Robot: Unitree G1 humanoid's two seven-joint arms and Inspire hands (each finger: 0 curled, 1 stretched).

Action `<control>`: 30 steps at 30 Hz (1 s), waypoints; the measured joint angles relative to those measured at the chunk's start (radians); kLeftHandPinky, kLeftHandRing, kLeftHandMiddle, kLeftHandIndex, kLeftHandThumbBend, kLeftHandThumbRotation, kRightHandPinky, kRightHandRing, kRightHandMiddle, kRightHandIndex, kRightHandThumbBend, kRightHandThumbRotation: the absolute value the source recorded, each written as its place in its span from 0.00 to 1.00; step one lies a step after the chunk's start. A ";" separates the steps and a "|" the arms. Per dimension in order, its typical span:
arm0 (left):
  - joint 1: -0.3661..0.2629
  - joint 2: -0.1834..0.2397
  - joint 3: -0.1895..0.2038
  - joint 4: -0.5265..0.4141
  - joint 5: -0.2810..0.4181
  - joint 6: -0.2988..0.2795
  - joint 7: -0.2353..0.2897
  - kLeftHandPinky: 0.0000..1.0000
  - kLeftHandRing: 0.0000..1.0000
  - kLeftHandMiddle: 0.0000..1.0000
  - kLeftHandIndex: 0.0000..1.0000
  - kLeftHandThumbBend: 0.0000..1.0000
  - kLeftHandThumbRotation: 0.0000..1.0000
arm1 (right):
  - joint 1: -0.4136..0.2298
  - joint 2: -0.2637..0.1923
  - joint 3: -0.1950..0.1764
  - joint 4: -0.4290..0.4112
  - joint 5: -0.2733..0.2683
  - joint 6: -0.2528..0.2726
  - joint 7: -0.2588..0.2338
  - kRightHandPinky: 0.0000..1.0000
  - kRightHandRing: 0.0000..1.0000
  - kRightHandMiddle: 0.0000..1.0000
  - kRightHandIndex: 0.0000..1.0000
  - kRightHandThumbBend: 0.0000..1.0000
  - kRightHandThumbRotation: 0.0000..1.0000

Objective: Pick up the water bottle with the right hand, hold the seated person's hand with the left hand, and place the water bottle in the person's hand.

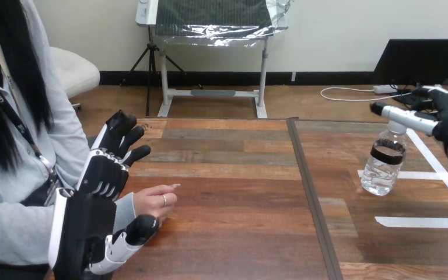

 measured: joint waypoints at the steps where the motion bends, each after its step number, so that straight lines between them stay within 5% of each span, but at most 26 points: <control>1: 0.002 0.000 0.000 -0.002 0.000 0.000 0.000 0.81 0.88 0.90 0.91 1.00 0.64 | 0.000 0.002 0.001 0.000 -0.001 0.001 0.000 0.71 0.79 0.82 0.88 0.97 0.56; 30: 0.066 0.038 0.000 -0.056 -0.061 -0.003 -0.050 0.82 0.90 0.92 0.91 1.00 0.58 | 0.025 0.059 0.005 0.017 -0.004 0.026 0.009 0.70 0.78 0.82 0.88 0.91 0.54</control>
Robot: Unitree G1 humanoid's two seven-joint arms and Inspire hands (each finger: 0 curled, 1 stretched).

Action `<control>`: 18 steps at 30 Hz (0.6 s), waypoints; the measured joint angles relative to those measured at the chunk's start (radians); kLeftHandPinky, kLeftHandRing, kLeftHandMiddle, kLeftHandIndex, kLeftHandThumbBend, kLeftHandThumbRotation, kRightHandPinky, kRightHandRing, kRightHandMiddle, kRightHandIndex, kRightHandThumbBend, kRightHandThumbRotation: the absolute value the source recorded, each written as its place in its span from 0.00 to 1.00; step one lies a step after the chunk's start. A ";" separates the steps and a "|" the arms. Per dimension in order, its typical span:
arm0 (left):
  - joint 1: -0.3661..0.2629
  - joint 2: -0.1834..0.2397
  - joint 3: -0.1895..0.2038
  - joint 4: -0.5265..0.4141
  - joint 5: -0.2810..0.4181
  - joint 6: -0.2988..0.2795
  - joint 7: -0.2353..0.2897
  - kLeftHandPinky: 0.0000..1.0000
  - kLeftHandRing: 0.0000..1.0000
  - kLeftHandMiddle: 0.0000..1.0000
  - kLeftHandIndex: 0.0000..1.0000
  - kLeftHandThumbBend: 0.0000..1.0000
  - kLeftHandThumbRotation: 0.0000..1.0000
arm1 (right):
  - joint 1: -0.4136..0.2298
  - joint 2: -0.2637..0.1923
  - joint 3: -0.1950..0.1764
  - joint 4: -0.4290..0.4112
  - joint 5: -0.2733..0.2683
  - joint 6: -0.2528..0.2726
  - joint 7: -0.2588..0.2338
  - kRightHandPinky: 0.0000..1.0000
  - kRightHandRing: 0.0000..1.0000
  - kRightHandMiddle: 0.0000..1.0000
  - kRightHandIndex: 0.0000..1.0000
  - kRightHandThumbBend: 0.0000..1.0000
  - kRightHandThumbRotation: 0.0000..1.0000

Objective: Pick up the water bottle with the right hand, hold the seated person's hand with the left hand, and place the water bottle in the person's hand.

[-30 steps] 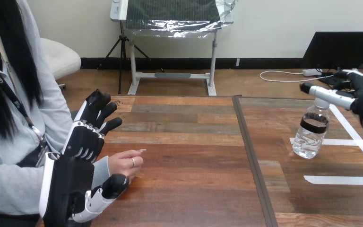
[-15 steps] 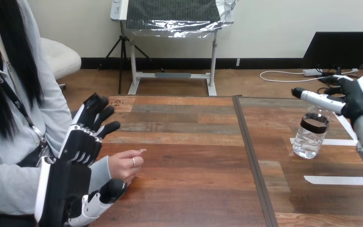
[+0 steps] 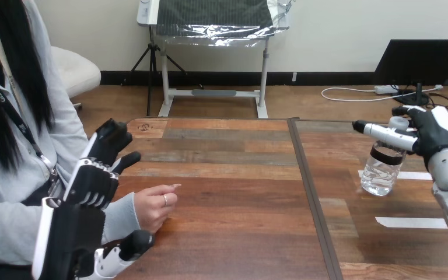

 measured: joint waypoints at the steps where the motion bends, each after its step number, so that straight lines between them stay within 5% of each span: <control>1: 0.002 0.001 0.000 -0.003 -0.004 0.000 -0.001 0.82 0.90 0.92 0.91 1.00 0.58 | 0.001 0.002 0.000 0.000 0.000 0.001 0.000 0.70 0.78 0.82 0.88 0.91 0.54; 18: 0.055 0.007 0.002 -0.073 -0.012 0.007 -0.004 0.82 0.90 0.91 0.91 1.00 0.57 | 0.017 0.023 -0.004 0.000 0.004 0.006 0.002 0.69 0.76 0.81 0.88 0.92 0.52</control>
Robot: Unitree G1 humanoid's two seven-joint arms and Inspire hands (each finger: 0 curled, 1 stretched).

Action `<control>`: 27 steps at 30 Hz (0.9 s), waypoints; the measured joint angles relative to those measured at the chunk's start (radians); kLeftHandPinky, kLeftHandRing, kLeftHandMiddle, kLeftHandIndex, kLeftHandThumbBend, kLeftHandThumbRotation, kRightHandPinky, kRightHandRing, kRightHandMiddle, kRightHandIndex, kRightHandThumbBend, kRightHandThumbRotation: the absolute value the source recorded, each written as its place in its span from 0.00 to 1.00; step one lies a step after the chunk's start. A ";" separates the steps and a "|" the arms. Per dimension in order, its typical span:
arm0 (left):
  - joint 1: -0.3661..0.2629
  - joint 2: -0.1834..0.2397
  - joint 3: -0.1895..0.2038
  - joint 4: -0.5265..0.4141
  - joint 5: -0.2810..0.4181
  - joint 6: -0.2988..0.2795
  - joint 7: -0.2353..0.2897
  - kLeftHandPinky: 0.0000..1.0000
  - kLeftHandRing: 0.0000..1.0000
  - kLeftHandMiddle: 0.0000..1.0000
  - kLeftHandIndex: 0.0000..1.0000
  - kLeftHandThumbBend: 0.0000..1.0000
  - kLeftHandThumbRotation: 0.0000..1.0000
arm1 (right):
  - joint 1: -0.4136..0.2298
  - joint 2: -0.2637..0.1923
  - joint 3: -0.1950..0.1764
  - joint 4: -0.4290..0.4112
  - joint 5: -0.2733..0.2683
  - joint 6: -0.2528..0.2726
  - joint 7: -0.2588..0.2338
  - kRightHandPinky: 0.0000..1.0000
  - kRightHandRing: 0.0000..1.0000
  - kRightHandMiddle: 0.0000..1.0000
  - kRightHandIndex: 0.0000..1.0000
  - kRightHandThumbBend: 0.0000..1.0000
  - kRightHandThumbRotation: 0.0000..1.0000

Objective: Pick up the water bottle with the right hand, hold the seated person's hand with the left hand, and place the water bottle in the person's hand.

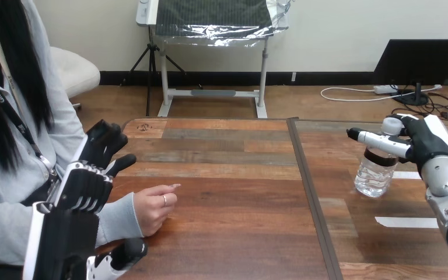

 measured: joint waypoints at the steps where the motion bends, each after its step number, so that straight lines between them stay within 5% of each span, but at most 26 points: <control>1: 0.004 0.000 0.000 -0.005 0.000 0.003 0.001 0.82 0.90 0.92 0.91 1.00 0.57 | 0.000 0.001 0.000 0.000 0.000 0.000 0.000 0.69 0.77 0.81 0.88 0.92 0.52; 27: 0.053 0.013 0.001 -0.052 -0.086 0.034 -0.036 0.92 0.95 0.94 0.93 1.00 0.57 | 0.041 0.033 -0.002 0.000 0.003 0.001 -0.003 0.68 0.75 0.79 0.85 0.92 0.47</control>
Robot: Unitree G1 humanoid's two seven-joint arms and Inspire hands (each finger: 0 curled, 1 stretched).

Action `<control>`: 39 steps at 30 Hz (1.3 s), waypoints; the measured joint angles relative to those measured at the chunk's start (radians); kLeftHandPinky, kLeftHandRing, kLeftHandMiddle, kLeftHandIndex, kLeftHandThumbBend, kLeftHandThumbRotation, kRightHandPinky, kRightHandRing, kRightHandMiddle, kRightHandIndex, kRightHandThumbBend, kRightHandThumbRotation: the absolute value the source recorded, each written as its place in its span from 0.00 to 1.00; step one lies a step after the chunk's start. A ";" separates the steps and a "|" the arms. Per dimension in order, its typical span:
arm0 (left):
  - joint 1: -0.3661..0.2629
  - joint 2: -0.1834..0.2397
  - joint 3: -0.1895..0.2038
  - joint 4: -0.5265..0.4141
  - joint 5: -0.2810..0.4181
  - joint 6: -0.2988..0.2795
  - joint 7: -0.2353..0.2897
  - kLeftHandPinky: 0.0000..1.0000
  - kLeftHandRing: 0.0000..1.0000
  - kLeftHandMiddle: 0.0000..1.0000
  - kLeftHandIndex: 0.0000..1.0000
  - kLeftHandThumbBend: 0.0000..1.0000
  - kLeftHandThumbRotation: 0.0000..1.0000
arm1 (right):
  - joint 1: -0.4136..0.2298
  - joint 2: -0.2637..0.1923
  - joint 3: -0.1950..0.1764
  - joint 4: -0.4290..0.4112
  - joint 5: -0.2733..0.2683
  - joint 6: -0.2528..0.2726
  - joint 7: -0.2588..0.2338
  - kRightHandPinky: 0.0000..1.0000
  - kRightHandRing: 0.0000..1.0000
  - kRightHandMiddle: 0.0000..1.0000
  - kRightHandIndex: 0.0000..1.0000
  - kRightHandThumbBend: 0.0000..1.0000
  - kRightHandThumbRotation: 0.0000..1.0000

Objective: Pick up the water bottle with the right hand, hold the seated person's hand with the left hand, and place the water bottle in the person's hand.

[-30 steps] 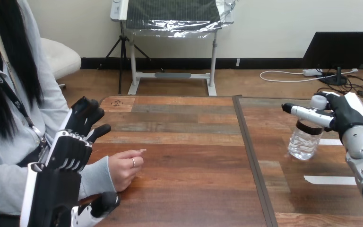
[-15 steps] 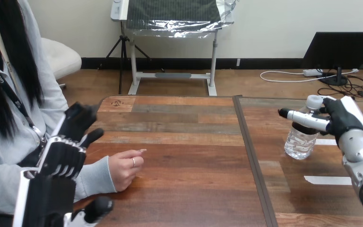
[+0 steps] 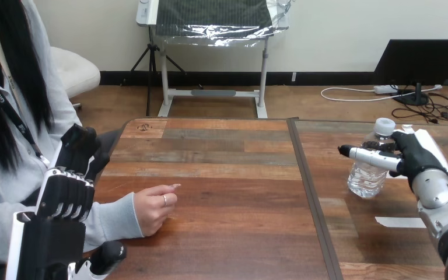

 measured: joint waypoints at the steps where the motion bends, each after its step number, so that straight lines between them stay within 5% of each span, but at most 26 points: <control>1: 0.000 0.001 0.000 -0.001 -0.001 0.000 -0.001 0.92 0.95 0.94 0.93 1.00 0.57 | 0.001 0.001 0.000 0.000 0.000 0.000 0.000 0.67 0.74 0.79 0.85 0.92 0.46; 6: 0.000 0.006 0.000 -0.005 -0.003 0.003 -0.007 0.92 0.95 0.94 0.93 1.00 0.57 | 0.003 0.005 -0.004 0.000 0.001 0.000 -0.005 0.64 0.72 0.76 0.82 0.94 0.42; 22: 0.000 0.006 0.000 -0.021 0.004 0.018 -0.008 0.92 0.94 0.94 0.92 1.00 0.54 | 0.021 0.021 -0.042 0.000 0.043 -0.028 -0.065 0.43 0.50 0.54 0.64 0.91 0.07; 39: 0.000 0.005 0.000 -0.022 0.017 0.021 -0.001 0.88 0.91 0.91 0.91 1.00 0.56 | 0.038 0.042 -0.052 0.000 0.065 -0.075 -0.111 0.32 0.39 0.46 0.49 0.93 0.00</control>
